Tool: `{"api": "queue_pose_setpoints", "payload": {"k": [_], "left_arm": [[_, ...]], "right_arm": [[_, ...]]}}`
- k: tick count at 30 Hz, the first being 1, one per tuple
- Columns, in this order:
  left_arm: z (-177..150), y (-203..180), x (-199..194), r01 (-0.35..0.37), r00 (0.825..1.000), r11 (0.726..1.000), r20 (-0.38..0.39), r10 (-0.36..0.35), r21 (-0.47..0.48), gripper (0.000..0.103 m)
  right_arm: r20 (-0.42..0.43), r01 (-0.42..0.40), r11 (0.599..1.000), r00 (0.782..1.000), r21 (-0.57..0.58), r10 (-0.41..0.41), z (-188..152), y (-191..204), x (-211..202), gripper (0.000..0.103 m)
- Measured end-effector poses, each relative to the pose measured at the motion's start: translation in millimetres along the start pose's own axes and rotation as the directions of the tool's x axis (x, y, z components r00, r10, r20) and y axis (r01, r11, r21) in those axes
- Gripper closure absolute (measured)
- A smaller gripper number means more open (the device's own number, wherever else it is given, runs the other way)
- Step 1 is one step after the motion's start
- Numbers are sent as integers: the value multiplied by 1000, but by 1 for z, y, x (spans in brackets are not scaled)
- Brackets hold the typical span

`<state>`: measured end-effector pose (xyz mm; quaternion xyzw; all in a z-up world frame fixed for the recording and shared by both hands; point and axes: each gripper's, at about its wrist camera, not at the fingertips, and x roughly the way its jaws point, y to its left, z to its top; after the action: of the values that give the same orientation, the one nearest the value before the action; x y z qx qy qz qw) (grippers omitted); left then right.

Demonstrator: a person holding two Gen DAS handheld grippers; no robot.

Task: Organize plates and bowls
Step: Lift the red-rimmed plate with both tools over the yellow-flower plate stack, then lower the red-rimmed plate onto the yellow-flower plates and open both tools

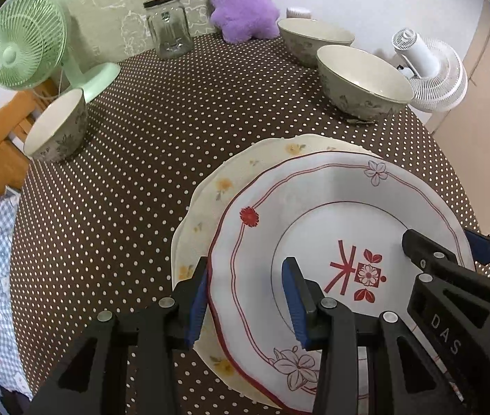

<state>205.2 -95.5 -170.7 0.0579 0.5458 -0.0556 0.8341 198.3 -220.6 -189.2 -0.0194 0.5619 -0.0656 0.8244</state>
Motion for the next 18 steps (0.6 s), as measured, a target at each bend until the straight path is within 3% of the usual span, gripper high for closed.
{"api": "queue_pose_setpoints", "payload": {"k": [11,18], "left_arm": [[-3,-8,3,-50,998,999,40,49,18,61],[-2,-10,5,-68,996,997,53,66,35,52]], "right_arm": [[-20,-37,998,999,59,39,-2,-8,11,56],[-22,-51,997,998,61,53,-1,-11,8,56]]}}
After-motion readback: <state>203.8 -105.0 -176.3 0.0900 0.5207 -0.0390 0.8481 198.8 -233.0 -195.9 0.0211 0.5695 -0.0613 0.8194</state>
